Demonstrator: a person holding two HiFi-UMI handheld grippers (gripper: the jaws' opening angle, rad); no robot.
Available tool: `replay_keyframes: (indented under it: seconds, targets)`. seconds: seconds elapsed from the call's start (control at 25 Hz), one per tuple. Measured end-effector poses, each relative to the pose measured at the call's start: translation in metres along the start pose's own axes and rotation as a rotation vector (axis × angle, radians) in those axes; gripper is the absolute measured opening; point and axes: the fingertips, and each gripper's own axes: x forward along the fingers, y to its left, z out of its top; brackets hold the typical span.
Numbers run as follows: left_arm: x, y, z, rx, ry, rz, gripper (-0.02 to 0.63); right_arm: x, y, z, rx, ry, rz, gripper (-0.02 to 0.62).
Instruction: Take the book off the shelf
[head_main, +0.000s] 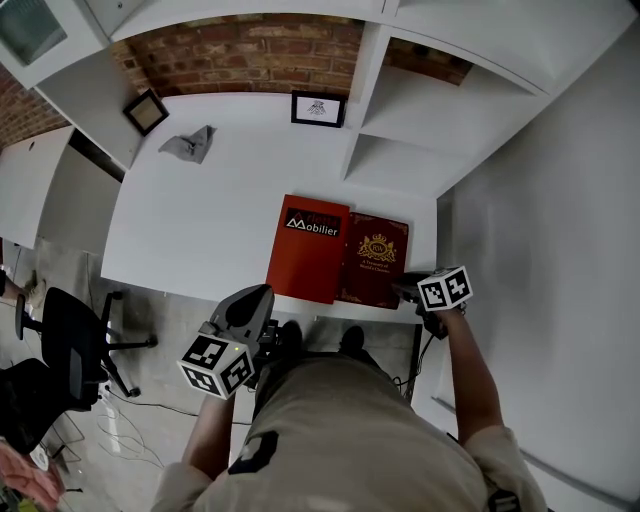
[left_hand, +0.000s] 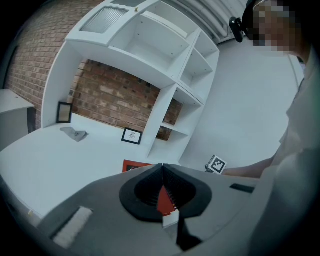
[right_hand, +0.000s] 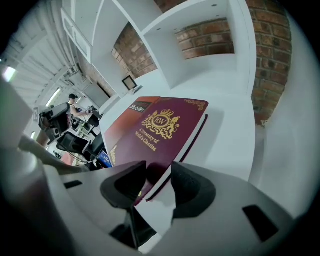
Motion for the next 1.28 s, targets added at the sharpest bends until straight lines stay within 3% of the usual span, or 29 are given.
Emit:
replay_keyframes:
  seconds: [0.2, 0.32, 0.36, 0.4, 0.44, 0.6, 0.84, 1.0, 1.16, 1.28]
  targets:
    - [-0.011, 0.017, 0.007, 0.006, -0.015, -0.015, 0.005, -0.043, 0.002, 0.035, 0.068, -0.191, -0.106, 0.172]
    - [-0.017, 0.03, 0.007, 0.005, -0.015, -0.019, 0.005, -0.059, 0.027, 0.05, 0.055, -0.264, -0.118, 0.169]
    - [-0.018, 0.033, 0.008, 0.004, -0.017, -0.024, 0.005, -0.061, 0.041, 0.053, 0.056, -0.277, -0.1, 0.133]
    - [-0.02, 0.036, 0.009, 0.003, -0.017, -0.031, 0.005, -0.062, 0.057, 0.057, 0.061, -0.293, -0.07, 0.044]
    - [-0.021, 0.038, 0.009, 0.003, -0.016, -0.041, 0.005, -0.062, 0.077, 0.06, 0.065, -0.315, -0.029, 0.023]
    - [-0.024, 0.043, 0.009, 0.023, -0.007, -0.103, 0.005, -0.052, 0.16, 0.076, 0.063, -0.418, 0.143, 0.008]
    - [-0.03, 0.057, 0.005, 0.044, -0.008, -0.16, 0.003, -0.032, 0.26, 0.091, 0.088, -0.535, 0.274, 0.009]
    - [-0.032, 0.07, 0.004, 0.041, -0.002, -0.156, 0.003, -0.032, 0.297, 0.103, 0.086, -0.56, 0.336, 0.009]
    - [-0.045, 0.072, 0.005, 0.037, -0.019, -0.146, 0.003, -0.029, 0.336, 0.11, 0.057, -0.556, 0.456, 0.009]
    - [-0.055, 0.068, 0.004, 0.038, -0.03, -0.144, 0.003, -0.025, 0.359, 0.108, -0.002, -0.53, 0.477, 0.008]
